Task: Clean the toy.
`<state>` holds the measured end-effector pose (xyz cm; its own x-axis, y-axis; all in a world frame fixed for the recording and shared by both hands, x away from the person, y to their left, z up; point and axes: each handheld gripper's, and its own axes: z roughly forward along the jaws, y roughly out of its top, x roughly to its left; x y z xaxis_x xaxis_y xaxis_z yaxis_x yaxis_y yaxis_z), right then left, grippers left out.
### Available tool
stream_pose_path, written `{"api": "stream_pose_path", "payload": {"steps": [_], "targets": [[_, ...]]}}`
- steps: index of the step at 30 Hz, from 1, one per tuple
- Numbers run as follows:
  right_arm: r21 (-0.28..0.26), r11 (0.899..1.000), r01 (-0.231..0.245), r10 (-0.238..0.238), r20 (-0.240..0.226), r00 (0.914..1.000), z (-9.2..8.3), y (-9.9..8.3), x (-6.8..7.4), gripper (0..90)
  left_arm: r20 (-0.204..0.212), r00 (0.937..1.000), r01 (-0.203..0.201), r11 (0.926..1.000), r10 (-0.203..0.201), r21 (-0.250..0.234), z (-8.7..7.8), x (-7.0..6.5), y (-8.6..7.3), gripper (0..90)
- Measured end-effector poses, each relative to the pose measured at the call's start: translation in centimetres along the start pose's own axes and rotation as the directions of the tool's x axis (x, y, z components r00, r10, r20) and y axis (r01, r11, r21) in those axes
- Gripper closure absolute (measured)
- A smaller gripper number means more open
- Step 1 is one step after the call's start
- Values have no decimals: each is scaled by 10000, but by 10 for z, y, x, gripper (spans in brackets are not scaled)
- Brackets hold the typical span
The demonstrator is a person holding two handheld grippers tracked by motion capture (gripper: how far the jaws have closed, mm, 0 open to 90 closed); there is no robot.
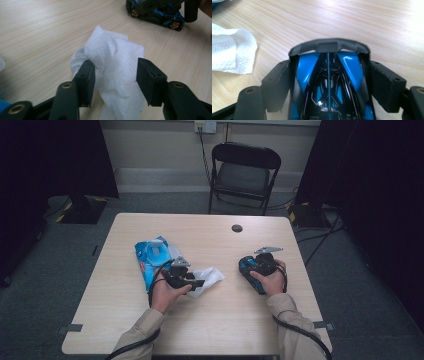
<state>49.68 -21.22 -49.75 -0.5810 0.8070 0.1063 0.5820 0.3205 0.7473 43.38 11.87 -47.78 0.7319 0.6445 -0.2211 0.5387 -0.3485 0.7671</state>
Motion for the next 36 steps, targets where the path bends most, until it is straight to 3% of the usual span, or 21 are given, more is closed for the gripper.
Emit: {"api": "stream_pose_path", "payload": {"steps": [4,12,18,24,36], "targets": [[-108,9999,35,-35,-29,10000,-4,2,-1,237,-21,10000,-71,9998,70,-196,-2,0,2,370],[-78,9996,277,-277,8,9996,-13,3,1,228,-5,10000,-68,9998,68,-181,-5,-1,3,305],[-232,9997,95,-99,-170,9998,-22,3,2,200,-200,9998,-74,9997,69,-239,-8,-3,7,255],[-175,9998,110,-113,-196,9997,-28,2,5,190,-324,9993,-176,9989,162,-438,-12,-5,10,246],[-314,9992,234,-248,-464,9986,-44,-4,9,160,-407,9989,-258,9994,248,-228,-21,-5,15,224]]}}
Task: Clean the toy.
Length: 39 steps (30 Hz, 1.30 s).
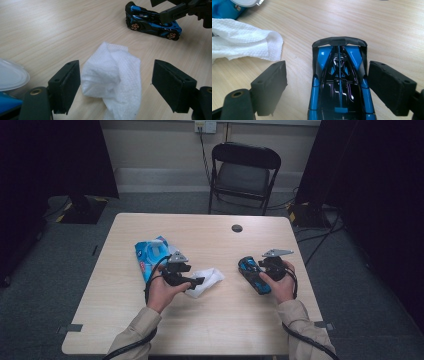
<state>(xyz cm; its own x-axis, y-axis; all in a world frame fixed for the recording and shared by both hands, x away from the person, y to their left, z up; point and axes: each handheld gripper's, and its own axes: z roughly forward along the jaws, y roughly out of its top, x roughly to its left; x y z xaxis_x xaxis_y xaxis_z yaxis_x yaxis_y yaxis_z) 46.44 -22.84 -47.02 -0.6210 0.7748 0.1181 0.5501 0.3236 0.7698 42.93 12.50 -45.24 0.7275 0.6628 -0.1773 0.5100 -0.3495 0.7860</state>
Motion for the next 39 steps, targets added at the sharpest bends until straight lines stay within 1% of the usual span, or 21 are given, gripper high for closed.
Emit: {"api": "stream_pose_path", "payload": {"steps": [2,5,7,9,11,12,14,16,17,18,19,20,21,23,25,26,28,30,34,35,39], "targets": [[-37,10000,84,-85,-119,9999,-4,-2,1,154,84,10000,42,10000,-42,74,-3,0,-2,211],[-34,10000,62,-62,-180,9998,-6,-3,2,154,75,10000,6,10000,-7,78,-4,1,-3,200],[55,9999,108,-106,-243,9996,-8,-5,4,153,185,9998,6,10000,-7,65,-6,0,-4,186],[7,9999,107,-106,-302,9995,-10,-6,6,154,156,9999,-37,10000,37,15,-8,-1,-4,178],[-38,9998,216,-218,-365,9991,-13,-7,9,153,163,9999,0,10000,-1,92,-10,-2,-4,174],[-35,9997,242,-243,-363,9990,-14,-7,10,154,171,9998,-76,10000,76,39,-12,-3,-4,169],[-170,9996,244,-252,-511,9984,-16,-7,12,153,234,9997,-17,10000,16,12,-14,-2,-5,166],[-205,9993,300,-311,-543,9980,-18,-8,14,153,228,9997,38,10000,-39,46,-15,-2,-6,160],[-258,9990,368,-382,-553,9977,-19,-8,15,154,216,9998,4,10000,-5,20,-16,-2,-6,160],[-266,9989,374,-390,-586,9975,-20,-8,16,154,256,9996,74,10000,-72,-55,-17,-2,-7,160],[-253,9988,421,-436,-610,9972,-21,-8,17,154,365,9992,136,9999,-134,-37,-17,-2,-8,160],[-261,9985,480,-495,-606,9969,-21,-9,17,154,403,9991,155,9999,-155,-16,-18,-2,-9,160],[-250,9986,473,-489,-649,9967,-22,-9,18,154,386,9991,192,9998,-188,-93,-18,-2,-9,160],[-211,9983,538,-551,-664,9963,-23,-10,19,155,484,9988,63,10000,-61,-32,-19,-1,-10,159],[-150,9981,602,-611,-694,9957,-24,-12,21,155,471,9988,136,9999,-132,-86,-20,-2,-12,159],[-138,9981,607,-615,-720,9955,-24,-13,21,154,580,9982,157,9998,-152,-83,-22,-1,-14,159],[-128,9980,622,-630,-769,9950,-24,-14,21,154,605,9980,172,9998,-169,-52,-23,-2,-15,159],[-92,9973,734,-739,-793,9941,-25,-16,23,154,631,9980,64,10000,-67,51,-24,-1,-17,159],[-64,9967,803,-806,-885,9928,-26,-19,25,154,620,9980,80,10000,-82,32,-26,-1,-22,159],[-69,9964,841,-844,-876,9926,-27,-20,26,154,675,9977,103,9999,-106,52,-27,-1,-23,159],[-24,9963,862,-860,-975,9915,-30,-23,26,154,726,9974,25,10000,-31,76,-31,-1,-28,159]]}}
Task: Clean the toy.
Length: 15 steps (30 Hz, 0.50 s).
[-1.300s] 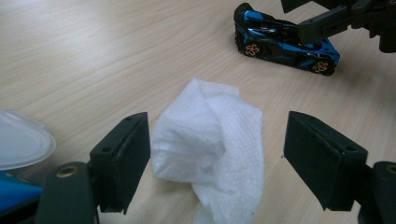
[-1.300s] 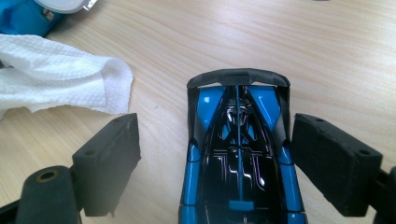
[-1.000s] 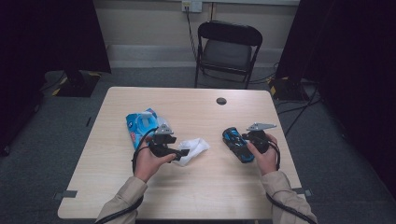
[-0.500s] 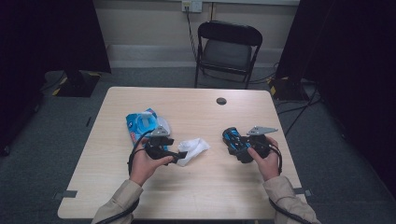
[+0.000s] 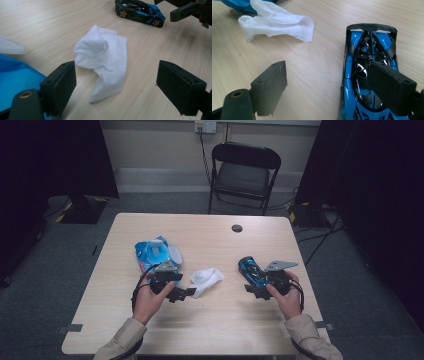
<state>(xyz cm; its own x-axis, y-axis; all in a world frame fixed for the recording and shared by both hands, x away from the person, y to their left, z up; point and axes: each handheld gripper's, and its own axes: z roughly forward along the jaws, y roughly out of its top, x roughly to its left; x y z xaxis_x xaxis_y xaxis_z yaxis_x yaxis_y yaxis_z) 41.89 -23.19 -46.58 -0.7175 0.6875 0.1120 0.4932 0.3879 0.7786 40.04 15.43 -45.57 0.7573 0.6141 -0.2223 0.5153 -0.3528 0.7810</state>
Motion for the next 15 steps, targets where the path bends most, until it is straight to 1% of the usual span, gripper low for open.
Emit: {"api": "stream_pose_path", "payload": {"steps": [3,7,9,13,15], "targets": [[-1,10000,27,-27,-33,10000,-2,-1,1,153,39,10000,-59,10000,59,-15,-2,0,-2,159],[25,10000,20,-20,-74,10000,-5,-5,1,153,53,10000,-13,10000,13,26,-5,0,-6,159],[5,10000,4,-4,-179,9998,-7,-7,2,154,85,10000,-37,10000,36,36,-7,0,-8,159],[-27,10000,-14,13,-264,9997,-10,-12,4,154,150,9999,83,10000,-83,7,-11,2,-13,160],[-49,10000,-18,17,-263,9997,-12,-13,4,155,75,10000,2,10000,-2,61,-13,2,-16,160]]}}
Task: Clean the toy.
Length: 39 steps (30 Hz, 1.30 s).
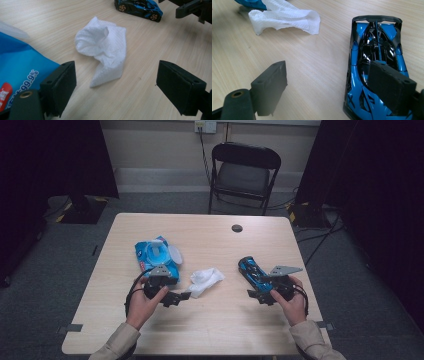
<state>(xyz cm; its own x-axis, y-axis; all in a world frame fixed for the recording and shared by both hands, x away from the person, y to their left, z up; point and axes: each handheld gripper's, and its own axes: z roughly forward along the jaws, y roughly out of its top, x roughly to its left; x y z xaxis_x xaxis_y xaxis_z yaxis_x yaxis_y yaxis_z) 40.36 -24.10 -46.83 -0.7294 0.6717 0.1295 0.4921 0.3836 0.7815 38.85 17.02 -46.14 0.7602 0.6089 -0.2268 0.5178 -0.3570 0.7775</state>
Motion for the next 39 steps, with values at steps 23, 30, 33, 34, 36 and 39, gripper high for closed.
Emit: {"api": "stream_pose_path", "payload": {"steps": [23,30,33,34,36,39], "targets": [[168,9995,265,-263,-95,9996,-14,-21,7,160,227,9997,-7,10000,5,62,-12,0,-20,160],[292,9987,418,-415,-116,9991,-17,-26,10,159,264,9996,-90,9999,88,64,-18,0,-24,160],[259,9989,399,-395,-153,9991,-18,-27,10,157,227,9997,-31,10000,31,13,-21,1,-26,160],[206,9992,340,-338,-123,9994,-20,-29,9,157,189,9998,-4,10000,4,-3,-23,2,-28,160],[204,9992,350,-347,-135,9993,-21,-31,8,158,194,9998,8,10000,-9,15,-26,3,-30,160],[264,9991,326,-323,-125,9994,-22,-33,8,157,212,9998,69,10000,-68,-45,-28,3,-32,160]]}}
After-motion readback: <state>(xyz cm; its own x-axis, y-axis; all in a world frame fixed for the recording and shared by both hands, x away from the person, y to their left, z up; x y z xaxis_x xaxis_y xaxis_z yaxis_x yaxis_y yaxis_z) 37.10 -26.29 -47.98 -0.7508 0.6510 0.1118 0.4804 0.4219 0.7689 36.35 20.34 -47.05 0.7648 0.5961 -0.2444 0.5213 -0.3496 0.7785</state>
